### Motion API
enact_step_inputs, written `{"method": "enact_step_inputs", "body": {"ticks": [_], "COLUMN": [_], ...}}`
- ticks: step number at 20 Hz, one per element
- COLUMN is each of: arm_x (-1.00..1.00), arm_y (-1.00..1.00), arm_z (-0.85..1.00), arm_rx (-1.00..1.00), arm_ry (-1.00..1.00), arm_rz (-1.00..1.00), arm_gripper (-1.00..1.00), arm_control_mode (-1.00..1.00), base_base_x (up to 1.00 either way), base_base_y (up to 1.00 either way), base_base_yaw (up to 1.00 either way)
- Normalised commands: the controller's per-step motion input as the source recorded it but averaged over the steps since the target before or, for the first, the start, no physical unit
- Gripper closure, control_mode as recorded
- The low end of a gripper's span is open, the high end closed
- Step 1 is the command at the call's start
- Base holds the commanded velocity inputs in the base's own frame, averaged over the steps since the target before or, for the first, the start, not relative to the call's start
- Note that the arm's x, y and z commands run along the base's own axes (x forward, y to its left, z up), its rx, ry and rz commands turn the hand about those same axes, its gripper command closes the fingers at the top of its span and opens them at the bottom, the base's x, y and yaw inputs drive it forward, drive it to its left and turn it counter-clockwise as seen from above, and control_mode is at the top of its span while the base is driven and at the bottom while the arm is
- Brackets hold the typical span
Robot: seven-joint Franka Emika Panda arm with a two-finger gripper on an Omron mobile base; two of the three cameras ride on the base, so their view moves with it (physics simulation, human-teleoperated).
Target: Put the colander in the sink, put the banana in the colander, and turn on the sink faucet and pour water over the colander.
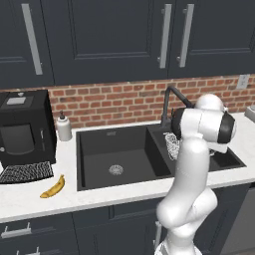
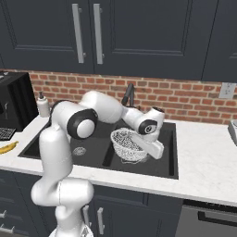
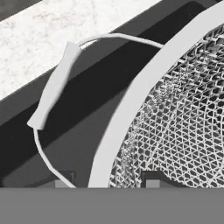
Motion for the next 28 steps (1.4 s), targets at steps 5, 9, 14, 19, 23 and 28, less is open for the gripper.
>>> {"method": "enact_step_inputs", "body": {"ticks": [5, 9, 14, 19, 23, 28], "arm_x": [0.18, 0.13, 0.06, 0.06, 0.11, 0.12], "arm_y": [-0.02, -0.08, 0.0, 0.0, 0.0, 0.0], "arm_z": [-0.19, -0.15, -0.19, -0.25, -0.26, -0.21], "arm_rx": [0.0, 0.0, 0.0, -0.01, -0.03, -0.02], "arm_ry": [0.0, -0.03, -0.09, -0.1, -0.11, -0.03], "arm_rz": [0.04, 0.02, 0.0, 0.0, 0.0, 0.0], "arm_gripper": [1.0, 1.0, 1.0, 1.0, 1.0, 1.0], "arm_control_mode": [-1.0, -1.0, -1.0, -1.0, -1.0, -1.0], "base_base_x": [0.0, 0.0, 0.0, 0.0, 0.0, 0.0], "base_base_y": [0.0, 0.0, 0.0, 0.0, 0.0, 0.0], "base_base_yaw": [0.0, 0.0, 0.0, 0.0, 0.0, 0.0]}}
